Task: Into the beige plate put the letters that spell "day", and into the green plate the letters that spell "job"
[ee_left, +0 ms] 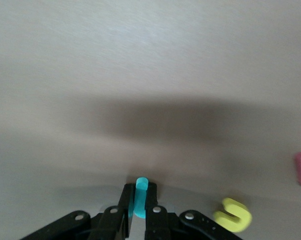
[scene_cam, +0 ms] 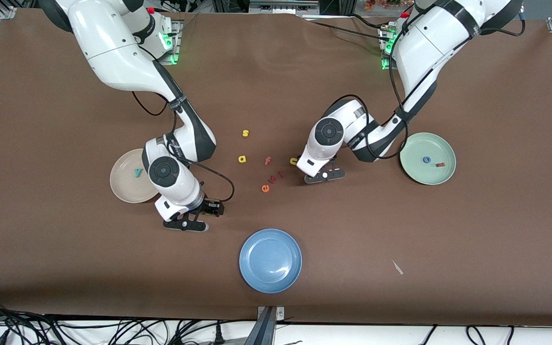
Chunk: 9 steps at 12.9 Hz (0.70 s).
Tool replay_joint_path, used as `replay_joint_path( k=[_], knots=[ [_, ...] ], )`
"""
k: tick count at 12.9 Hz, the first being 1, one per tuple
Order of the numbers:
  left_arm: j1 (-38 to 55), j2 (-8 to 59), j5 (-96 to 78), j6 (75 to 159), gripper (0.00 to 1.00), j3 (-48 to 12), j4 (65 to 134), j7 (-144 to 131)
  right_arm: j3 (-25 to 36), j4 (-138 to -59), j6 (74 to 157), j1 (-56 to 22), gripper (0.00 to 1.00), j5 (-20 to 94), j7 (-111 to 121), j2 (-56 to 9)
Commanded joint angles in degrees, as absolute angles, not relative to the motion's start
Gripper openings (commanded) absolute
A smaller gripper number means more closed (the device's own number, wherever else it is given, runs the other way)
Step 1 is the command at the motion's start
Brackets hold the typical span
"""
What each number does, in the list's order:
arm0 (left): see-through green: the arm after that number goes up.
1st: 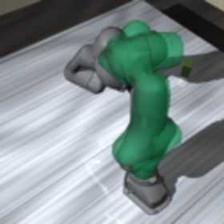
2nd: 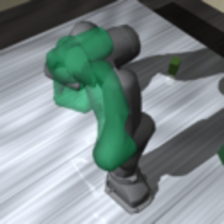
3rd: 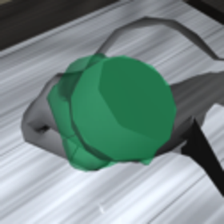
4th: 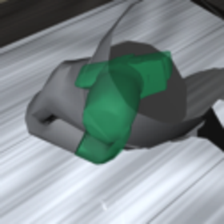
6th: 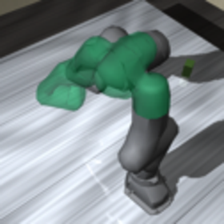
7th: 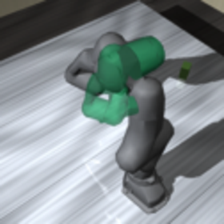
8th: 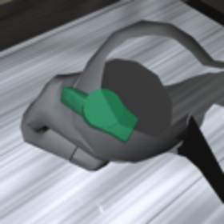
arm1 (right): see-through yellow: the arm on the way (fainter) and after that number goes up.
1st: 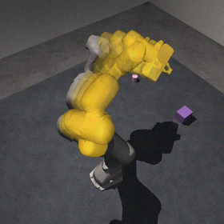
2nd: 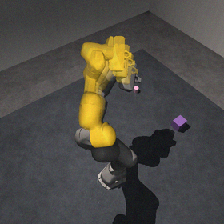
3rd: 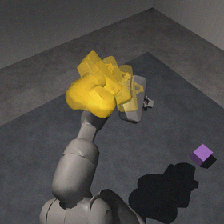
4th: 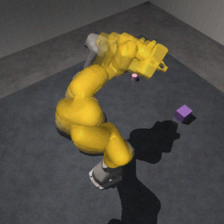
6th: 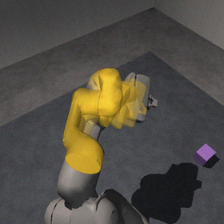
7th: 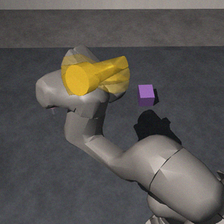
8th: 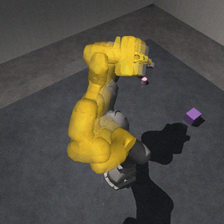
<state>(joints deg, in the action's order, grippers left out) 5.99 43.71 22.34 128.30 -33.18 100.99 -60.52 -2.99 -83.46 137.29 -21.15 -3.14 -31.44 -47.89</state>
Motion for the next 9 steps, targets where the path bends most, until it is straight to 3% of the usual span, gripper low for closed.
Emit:
replay_joint_path(
  k=[1, 5, 7, 9],
  knots=[
    [-0.14, 37.82, 20.58, 117.73, 0.00, -36.89, 100.72, -59.77, -2.29, -81.56, 137.11, -22.06, 0.81, -2.20, -33.04, -49.74],
    [-23.15, 31.03, 15.82, 98.65, 0.00, -50.07, 100.81, -41.09, -2.29, -82.18, 137.11, -22.68, 0.76, -2.20, -35.77, -50.10],
    [-31.34, 31.02, 16.69, 93.54, 0.00, -51.50, 101.86, -30.99, -2.29, -82.18, 137.11, -22.68, 0.68, -2.20, -35.77, -50.10],
    [-36.10, 31.90, 20.10, 93.60, 0.00, -51.15, 103.70, -24.11, -1.85, -82.53, 137.11, -22.68, 0.59, -2.20, -35.51, -50.10]
  ],
)
